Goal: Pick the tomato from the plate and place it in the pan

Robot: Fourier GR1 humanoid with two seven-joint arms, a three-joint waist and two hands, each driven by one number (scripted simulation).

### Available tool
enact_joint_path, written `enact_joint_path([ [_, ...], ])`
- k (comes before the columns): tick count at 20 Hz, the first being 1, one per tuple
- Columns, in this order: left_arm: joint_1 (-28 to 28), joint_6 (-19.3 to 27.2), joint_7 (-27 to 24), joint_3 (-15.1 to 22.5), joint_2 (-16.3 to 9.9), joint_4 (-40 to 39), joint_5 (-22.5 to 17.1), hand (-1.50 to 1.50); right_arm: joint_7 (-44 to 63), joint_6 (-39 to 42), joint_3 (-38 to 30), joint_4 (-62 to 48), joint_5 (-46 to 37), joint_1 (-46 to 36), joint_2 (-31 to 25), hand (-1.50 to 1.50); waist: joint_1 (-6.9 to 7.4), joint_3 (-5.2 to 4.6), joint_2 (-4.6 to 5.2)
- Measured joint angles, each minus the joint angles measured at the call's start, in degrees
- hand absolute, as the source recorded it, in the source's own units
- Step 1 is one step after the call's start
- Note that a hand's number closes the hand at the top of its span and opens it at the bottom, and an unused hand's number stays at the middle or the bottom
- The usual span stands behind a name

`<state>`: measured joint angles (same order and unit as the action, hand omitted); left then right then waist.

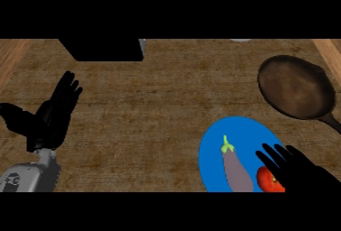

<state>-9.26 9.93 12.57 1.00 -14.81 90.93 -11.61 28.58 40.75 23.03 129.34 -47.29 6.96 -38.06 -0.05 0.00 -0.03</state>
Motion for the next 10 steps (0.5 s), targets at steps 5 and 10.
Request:
enact_joint_path([
  [5,0.03,-1.72,0.52,-1.7,-0.23,0.72,-0.14,0.0,-1.8,-0.02,-0.2,-5.95,-3.1,-3.01,3.23,-1.5,0.11,0.0,0.02],
  [10,0.57,-2.16,0.73,-2.19,0.73,0.88,0.8,0.0,-6.56,-2.79,-0.68,-11.69,-6.18,-2.91,4.21,-1.5,0.06,0.01,0.01],
])
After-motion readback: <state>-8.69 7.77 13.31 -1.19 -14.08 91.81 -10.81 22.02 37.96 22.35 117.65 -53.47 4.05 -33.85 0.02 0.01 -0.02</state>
